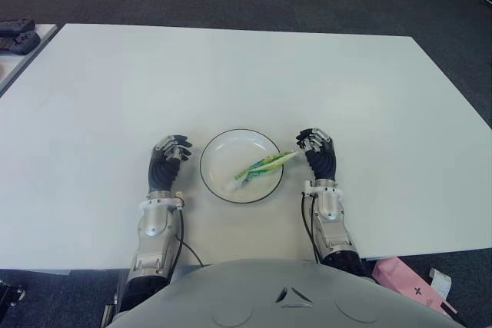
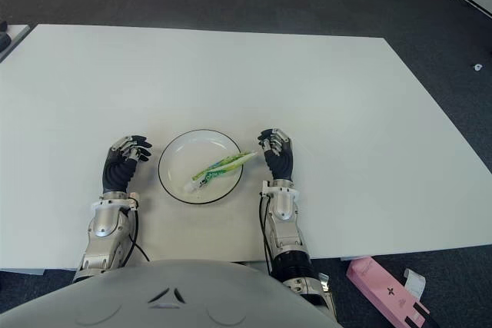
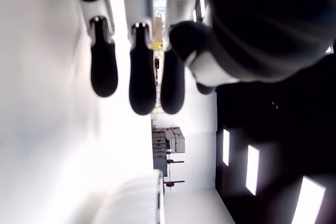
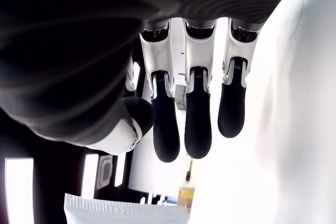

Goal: Put the toothpaste on the table into the plate.

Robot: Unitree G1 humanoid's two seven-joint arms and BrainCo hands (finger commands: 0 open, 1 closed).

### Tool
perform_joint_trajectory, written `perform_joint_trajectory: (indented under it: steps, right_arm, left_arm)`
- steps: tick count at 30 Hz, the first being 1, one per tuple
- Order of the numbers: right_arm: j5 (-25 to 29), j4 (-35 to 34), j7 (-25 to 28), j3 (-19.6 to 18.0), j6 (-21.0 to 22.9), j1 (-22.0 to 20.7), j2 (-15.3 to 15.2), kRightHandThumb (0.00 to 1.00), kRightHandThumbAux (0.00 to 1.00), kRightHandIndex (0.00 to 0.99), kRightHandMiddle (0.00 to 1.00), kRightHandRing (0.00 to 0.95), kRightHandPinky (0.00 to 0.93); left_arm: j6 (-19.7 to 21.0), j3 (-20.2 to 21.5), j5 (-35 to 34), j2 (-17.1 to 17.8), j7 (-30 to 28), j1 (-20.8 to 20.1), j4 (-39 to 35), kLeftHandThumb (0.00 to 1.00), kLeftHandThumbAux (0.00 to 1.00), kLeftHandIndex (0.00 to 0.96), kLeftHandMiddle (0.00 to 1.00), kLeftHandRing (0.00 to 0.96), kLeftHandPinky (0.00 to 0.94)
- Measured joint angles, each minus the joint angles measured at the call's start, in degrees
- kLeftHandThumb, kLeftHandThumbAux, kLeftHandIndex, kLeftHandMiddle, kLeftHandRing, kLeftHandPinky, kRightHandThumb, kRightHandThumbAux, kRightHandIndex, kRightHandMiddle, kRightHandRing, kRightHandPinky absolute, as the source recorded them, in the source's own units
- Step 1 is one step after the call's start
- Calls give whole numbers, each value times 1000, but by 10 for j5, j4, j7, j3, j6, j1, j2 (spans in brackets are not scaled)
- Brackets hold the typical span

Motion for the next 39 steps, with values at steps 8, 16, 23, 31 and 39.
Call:
perform_joint_trajectory:
  steps: [8,16,23,31,39]
  right_arm:
    - [13,-6,18,-6,21,-2,1,704,733,427,514,539,555]
    - [27,-9,30,-11,27,-2,3,705,732,427,507,534,552]
    - [34,-12,36,-17,32,-2,6,708,732,428,507,534,552]
    - [41,-16,36,-20,40,-1,9,710,732,428,505,530,550]
    - [41,-20,36,-20,40,3,9,710,731,428,506,531,551]
  left_arm:
    - [-1,0,1,0,0,0,0,833,680,402,486,556,537]
    - [-1,0,1,0,0,0,1,834,679,410,482,552,535]
    - [-6,0,0,1,0,0,2,833,679,409,482,550,536]
    - [-8,0,0,1,0,-1,3,832,680,403,487,559,541]
    - [-6,0,0,1,0,-1,3,833,679,407,484,557,537]
